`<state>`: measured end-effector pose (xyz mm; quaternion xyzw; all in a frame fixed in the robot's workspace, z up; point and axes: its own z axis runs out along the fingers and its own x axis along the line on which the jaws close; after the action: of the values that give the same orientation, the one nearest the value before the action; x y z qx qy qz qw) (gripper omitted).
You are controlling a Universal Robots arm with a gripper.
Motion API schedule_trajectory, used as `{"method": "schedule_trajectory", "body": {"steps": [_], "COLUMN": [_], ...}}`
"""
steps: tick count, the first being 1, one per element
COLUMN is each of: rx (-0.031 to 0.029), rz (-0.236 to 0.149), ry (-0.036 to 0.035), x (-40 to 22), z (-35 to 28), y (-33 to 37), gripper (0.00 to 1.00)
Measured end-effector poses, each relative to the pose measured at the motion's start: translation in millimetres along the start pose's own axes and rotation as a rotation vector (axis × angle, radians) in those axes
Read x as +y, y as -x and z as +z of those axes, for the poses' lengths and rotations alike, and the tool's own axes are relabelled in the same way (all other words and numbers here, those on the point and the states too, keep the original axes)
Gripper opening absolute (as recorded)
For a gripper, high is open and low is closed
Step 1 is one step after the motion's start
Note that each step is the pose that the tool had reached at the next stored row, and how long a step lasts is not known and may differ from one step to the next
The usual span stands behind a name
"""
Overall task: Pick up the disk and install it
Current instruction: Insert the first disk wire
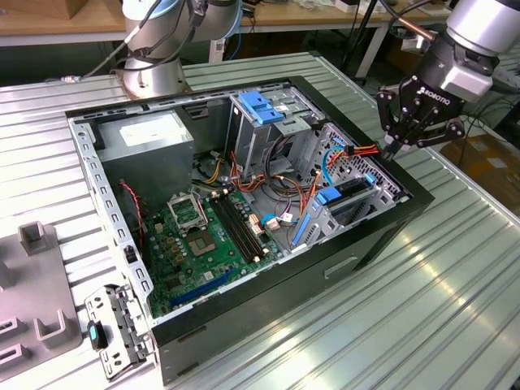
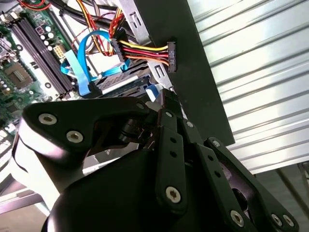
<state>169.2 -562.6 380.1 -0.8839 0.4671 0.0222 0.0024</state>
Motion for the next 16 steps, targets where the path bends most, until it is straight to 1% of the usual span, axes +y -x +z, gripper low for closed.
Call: {"method": "schedule_trajectory", "body": {"steps": [1,4,5,6,9,10,11,13,16], "rx": [0.0074,0.0266,0.0350,0.0369,0.0365,0.0359,0.0357,0.0357,0.0365], "rz": [-0.005,-0.015,-0.021,-0.033,-0.094,-0.142,-0.163,-0.190,-0.198], "ry": [-0.0106,-0.0382,-0.0504,-0.0529,-0.0516,-0.0504,-0.0499,-0.0496,-0.0508], "x": [0.0,0.0,0.0,-0.1,0.0,0.0,0.0,0.0,-1.6], "z": [0.1,0.3,0.3,0.3,0.2,0.3,0.3,0.5,1.1], "y": [0.0,0.0,0.0,-0.1,0.1,0.1,0.0,0.0,2.7], "gripper": [0.11,0.11,0.11,0.11,0.11,0.11,0.11,0.11,0.11]}}
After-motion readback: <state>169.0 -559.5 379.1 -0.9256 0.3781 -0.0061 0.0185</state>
